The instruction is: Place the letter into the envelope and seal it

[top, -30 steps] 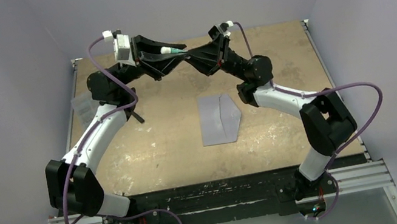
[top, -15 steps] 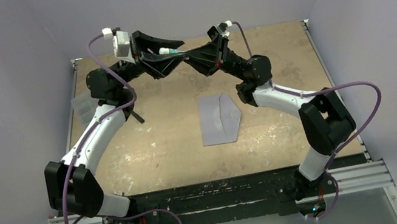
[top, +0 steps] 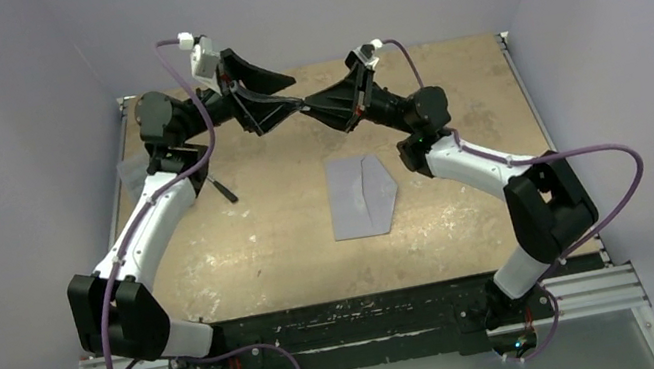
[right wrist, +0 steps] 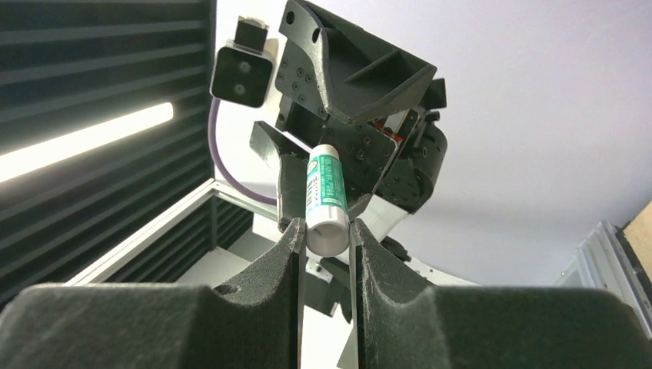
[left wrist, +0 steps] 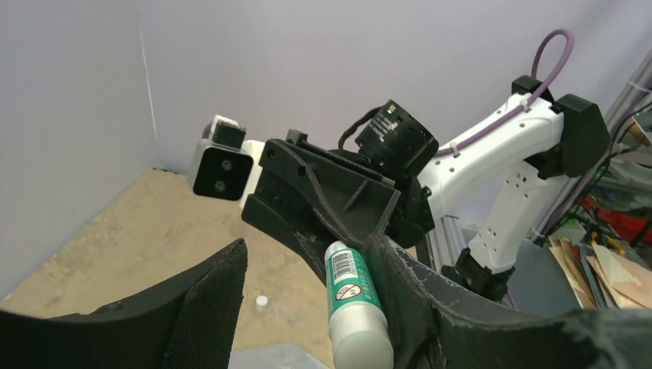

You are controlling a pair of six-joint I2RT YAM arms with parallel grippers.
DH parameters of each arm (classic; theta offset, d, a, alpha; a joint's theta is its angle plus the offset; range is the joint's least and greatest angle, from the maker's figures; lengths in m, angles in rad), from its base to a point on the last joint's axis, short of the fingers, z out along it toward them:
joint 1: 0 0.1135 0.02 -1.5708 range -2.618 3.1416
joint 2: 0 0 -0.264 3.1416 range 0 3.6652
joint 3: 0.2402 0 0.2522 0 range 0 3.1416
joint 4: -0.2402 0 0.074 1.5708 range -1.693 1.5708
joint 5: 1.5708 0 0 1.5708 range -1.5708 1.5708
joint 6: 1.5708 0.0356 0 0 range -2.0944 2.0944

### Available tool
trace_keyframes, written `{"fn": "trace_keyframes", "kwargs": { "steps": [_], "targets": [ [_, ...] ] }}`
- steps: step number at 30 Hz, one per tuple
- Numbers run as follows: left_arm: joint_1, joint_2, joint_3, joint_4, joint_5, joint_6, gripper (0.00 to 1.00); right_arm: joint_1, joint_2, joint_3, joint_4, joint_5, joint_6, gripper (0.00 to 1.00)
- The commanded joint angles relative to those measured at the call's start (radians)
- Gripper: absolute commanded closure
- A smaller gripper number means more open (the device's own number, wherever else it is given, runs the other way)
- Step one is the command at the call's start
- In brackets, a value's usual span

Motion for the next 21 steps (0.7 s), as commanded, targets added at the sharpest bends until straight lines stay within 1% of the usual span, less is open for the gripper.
{"fn": "trace_keyframes", "kwargs": {
  "steps": [1, 10, 13, 16, 19, 21],
  "targets": [
    [0.030, -0.011, 0.037, -0.055, 0.116, 0.020, 0.42, -0.015, -0.057, -0.005, 0.010, -0.036, -0.035, 0.94],
    [0.054, -0.019, 0.032, -0.063, 0.135, 0.027, 0.43, -0.033, -0.064, -0.010, -0.038, -0.069, -0.053, 0.95],
    [0.058, -0.019, 0.034, -0.062, 0.137, 0.027, 0.43, -0.038, -0.065, -0.001, -0.084, -0.085, -0.077, 0.95],
    [0.067, -0.021, 0.039, -0.064, 0.138, 0.021, 0.47, -0.040, -0.069, 0.004, -0.126, -0.093, -0.105, 0.95],
    [0.074, -0.025, 0.043, -0.081, 0.170, 0.024, 0.54, -0.044, -0.068, 0.003, -0.112, -0.094, -0.094, 0.95],
    [0.076, -0.030, 0.041, -0.094, 0.187, 0.032, 0.55, -0.045, -0.065, 0.004, -0.106, -0.091, -0.090, 0.95]
  ]
}}
